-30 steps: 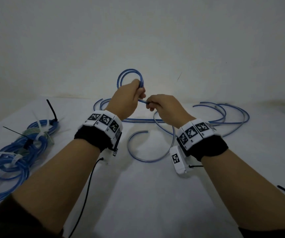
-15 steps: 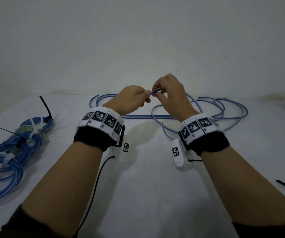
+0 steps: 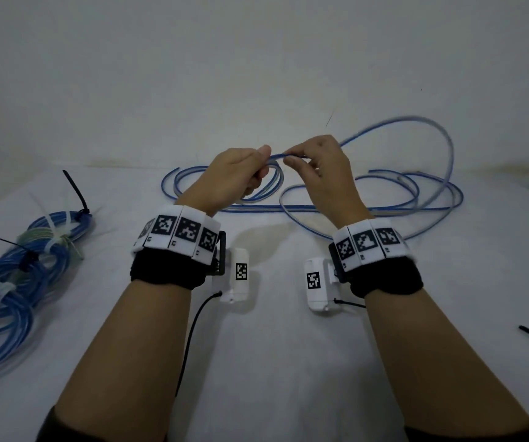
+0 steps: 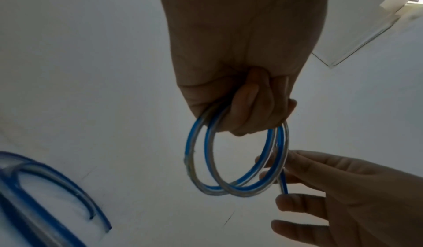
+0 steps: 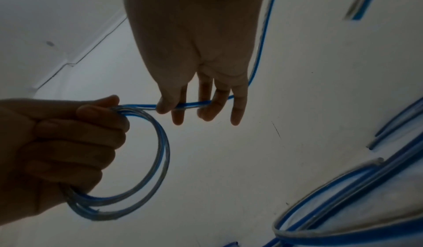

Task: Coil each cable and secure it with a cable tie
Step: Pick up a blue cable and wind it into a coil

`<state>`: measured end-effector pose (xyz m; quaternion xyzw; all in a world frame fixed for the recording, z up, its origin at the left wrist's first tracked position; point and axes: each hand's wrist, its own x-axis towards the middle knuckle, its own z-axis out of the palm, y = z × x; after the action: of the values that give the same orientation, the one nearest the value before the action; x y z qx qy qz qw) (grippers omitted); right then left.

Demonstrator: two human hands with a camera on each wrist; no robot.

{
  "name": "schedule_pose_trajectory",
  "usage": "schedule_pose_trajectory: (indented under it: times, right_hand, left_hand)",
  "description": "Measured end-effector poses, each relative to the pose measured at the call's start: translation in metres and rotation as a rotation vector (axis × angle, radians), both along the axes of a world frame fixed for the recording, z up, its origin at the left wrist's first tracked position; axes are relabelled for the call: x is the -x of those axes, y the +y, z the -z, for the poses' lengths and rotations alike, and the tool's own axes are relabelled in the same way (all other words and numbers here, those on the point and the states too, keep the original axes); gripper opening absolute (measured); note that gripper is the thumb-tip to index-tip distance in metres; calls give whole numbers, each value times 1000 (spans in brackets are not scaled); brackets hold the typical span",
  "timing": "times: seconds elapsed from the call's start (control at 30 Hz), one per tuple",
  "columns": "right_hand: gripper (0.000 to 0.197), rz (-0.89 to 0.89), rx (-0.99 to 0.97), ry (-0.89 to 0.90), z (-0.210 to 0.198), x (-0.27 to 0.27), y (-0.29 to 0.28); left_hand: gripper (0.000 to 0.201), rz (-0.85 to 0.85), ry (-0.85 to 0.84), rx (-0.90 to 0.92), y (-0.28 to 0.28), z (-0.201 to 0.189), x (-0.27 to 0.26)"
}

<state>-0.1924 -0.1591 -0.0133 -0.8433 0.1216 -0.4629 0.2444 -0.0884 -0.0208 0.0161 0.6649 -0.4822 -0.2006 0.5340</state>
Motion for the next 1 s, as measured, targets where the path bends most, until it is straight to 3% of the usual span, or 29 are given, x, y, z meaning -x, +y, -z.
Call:
schedule_pose_trajectory:
  times: [0.2,0.37,0.63,0.8,1.0]
  right_hand:
    - [13,-12,-58,81,4,6,-2]
    - [9,105,-67,10,8,15,-14]
    - [9,303,-26,98,10,25,-27]
    - [15,442,-18,185,9,31,-31]
    - [12,335,-41,162,7,28,-27]
  left_hand:
    - [43,-1,196,106,5,2,-2]
    - [37,16,459,208,7,-1,-10]
    - [33,32,652,349,2,8,-15]
    - [31,38,718,444,0,9,-16]
    - [29,81,699,530,-8,9,-7]
